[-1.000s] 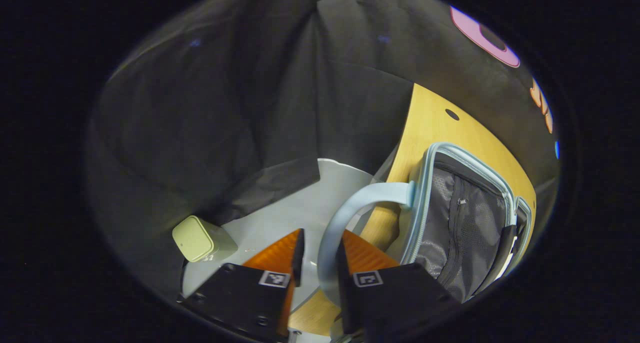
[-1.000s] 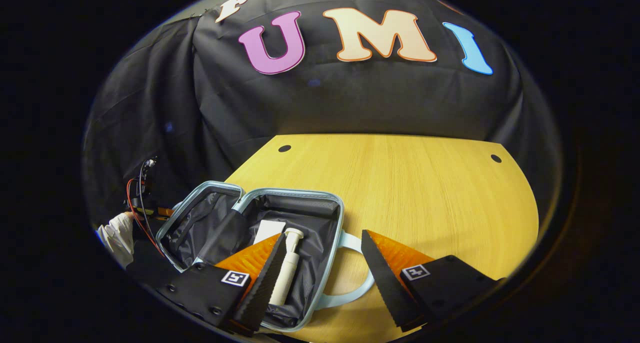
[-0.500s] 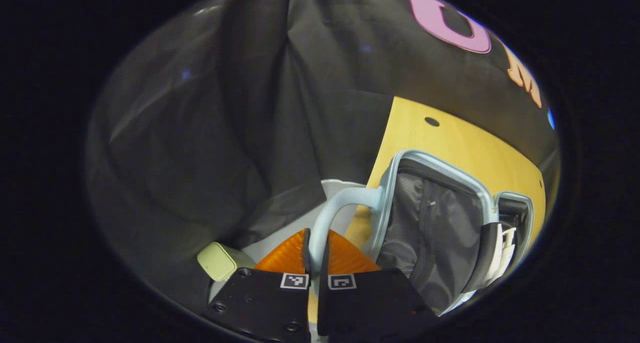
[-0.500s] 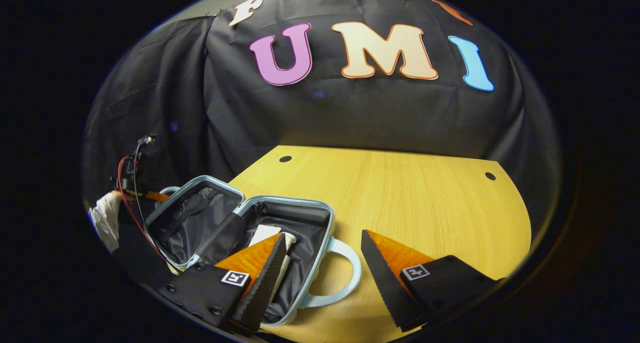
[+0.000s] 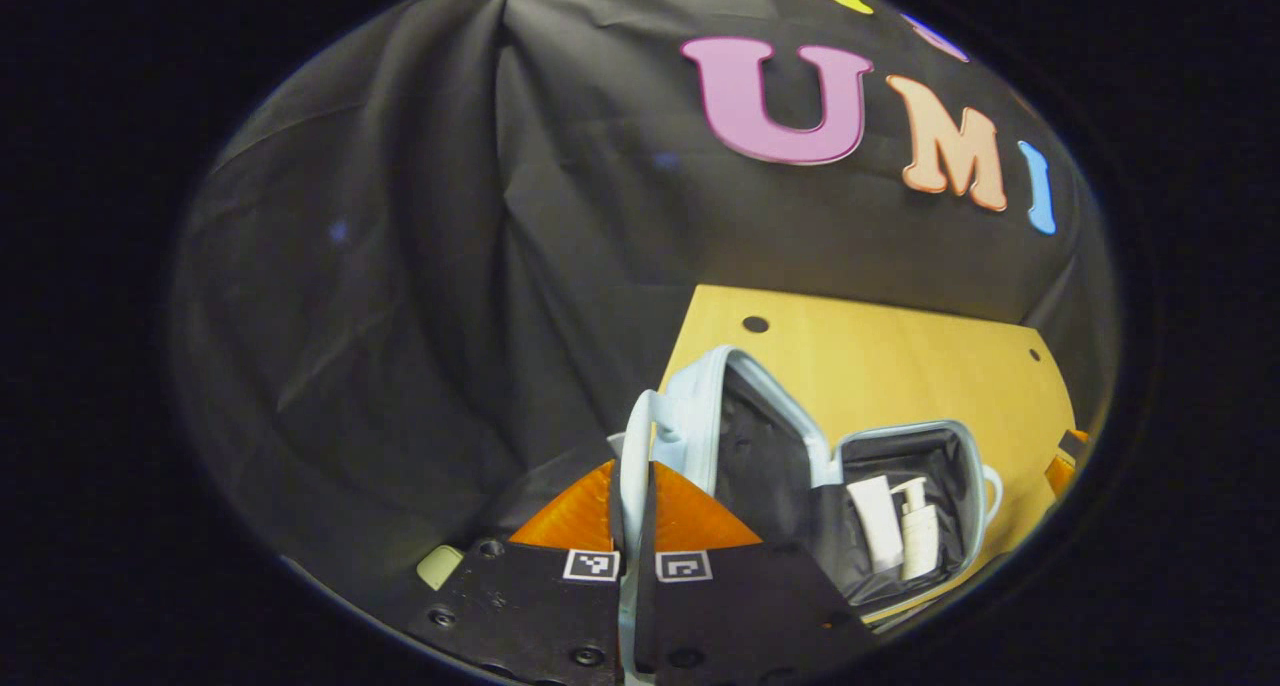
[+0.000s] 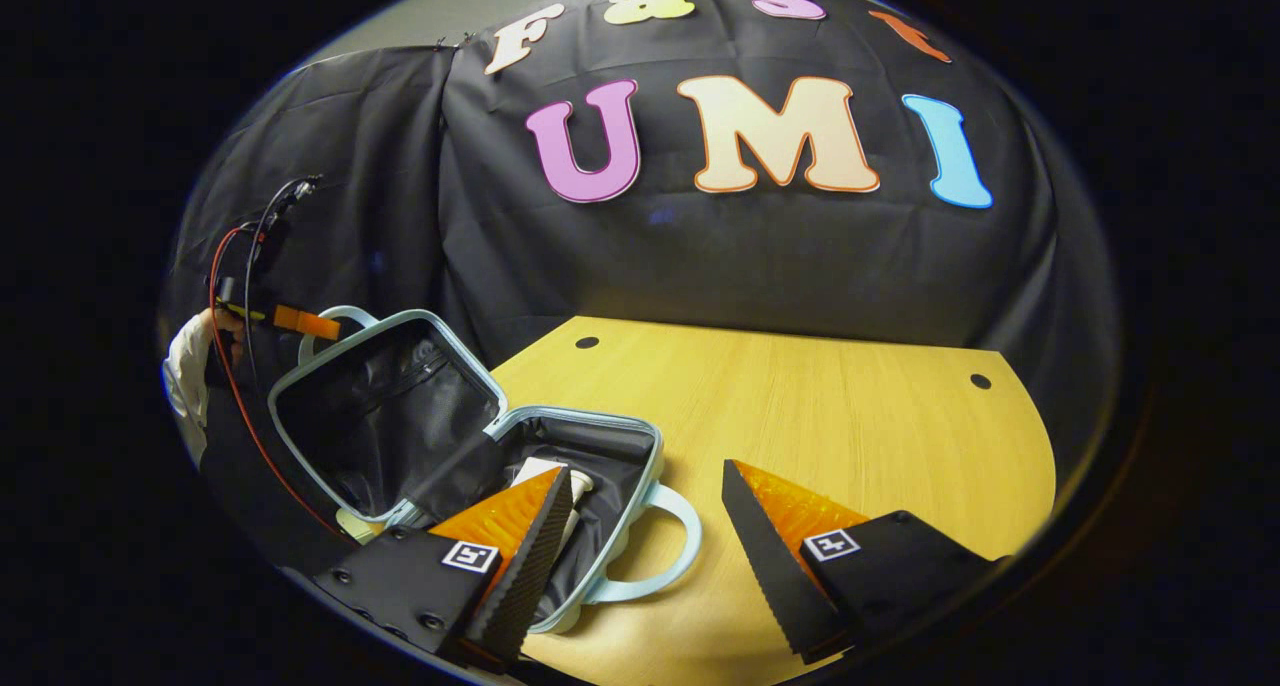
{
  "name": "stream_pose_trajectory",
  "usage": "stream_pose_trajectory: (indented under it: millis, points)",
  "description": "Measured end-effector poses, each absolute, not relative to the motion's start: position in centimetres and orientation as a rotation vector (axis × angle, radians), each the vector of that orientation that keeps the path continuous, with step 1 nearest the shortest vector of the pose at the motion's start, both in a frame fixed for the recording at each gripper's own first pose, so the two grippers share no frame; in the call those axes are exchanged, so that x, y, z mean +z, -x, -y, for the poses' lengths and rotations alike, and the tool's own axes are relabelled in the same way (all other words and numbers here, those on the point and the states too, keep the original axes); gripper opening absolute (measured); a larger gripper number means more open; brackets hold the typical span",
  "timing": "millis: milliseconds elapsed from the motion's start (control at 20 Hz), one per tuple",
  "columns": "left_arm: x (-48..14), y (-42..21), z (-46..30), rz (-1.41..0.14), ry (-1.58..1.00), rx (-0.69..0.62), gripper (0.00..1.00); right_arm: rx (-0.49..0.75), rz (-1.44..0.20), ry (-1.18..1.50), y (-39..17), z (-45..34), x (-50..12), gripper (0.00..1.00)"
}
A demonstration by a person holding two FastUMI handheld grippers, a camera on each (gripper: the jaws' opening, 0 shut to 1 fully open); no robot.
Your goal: First open the suitcase, pack the skin care products into it, and then close the suitcase.
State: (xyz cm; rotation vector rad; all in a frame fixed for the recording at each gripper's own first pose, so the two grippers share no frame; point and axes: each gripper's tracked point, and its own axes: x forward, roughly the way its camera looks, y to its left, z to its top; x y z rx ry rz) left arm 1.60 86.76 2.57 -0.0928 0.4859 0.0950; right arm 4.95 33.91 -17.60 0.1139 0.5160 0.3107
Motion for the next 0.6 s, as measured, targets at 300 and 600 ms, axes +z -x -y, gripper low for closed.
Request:
stream_pose_trajectory:
  millis: [300, 600]
  points:
    - [6.4, -0.7, -80.3, -0.403, 0.100, 0.014, 0.00, 0.296, -0.485, -0.124, -3.2, -30.7, -16.4, 0.95]
    - [10.1, 0.1, -70.9, -0.340, 0.122, -0.152, 0.00, 0.285, -0.460, -0.125, -1.9, -27.6, -15.3, 0.95]
